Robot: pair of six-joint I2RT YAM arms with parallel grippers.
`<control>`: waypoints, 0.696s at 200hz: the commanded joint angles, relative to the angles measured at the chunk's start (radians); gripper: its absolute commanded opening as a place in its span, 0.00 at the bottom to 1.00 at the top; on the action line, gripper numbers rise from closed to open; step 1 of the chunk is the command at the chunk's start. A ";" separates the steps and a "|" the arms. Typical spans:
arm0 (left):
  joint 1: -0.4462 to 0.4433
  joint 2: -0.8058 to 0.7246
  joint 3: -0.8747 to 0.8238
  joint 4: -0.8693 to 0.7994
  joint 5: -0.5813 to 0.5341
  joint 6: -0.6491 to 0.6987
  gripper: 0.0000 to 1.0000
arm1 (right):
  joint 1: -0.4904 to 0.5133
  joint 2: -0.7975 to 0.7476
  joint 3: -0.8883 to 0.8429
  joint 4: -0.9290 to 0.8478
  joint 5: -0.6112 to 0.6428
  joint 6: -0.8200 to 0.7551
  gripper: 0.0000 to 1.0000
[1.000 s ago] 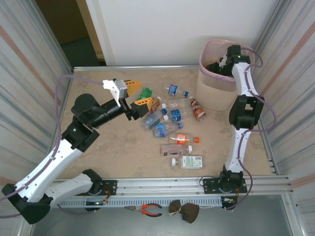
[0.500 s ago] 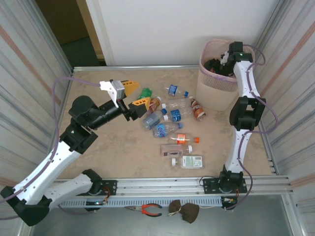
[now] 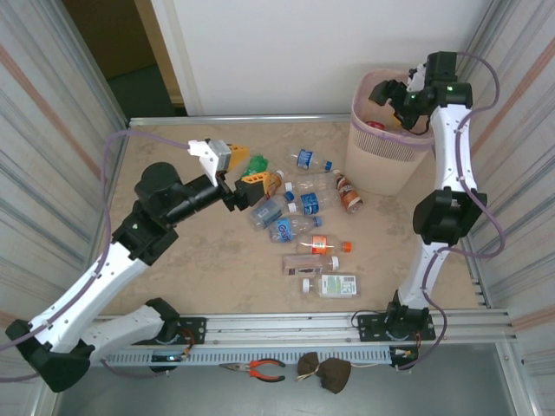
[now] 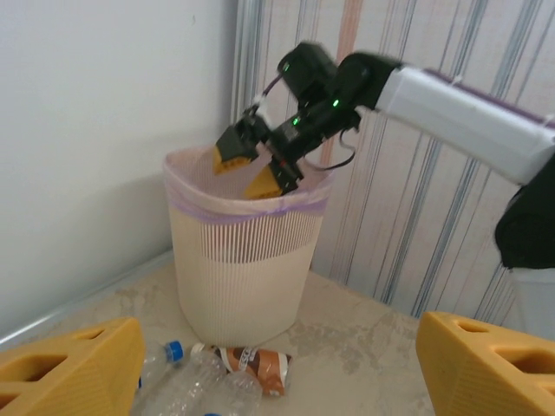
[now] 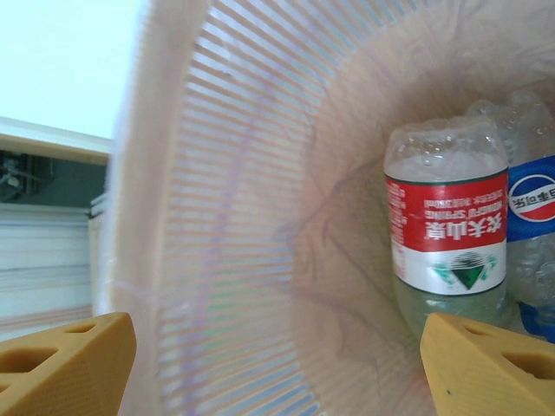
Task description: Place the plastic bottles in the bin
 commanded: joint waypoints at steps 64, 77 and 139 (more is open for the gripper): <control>0.030 0.210 0.252 -0.364 -0.090 0.091 0.81 | -0.015 -0.238 -0.008 -0.086 0.045 -0.053 0.84; 0.052 0.245 0.270 -0.396 -0.092 0.088 0.80 | -0.019 -0.277 -0.035 -0.087 0.051 -0.058 0.84; 0.177 0.434 0.344 -0.563 -0.069 0.133 0.75 | -0.058 -0.513 -0.265 -0.020 0.065 -0.072 0.85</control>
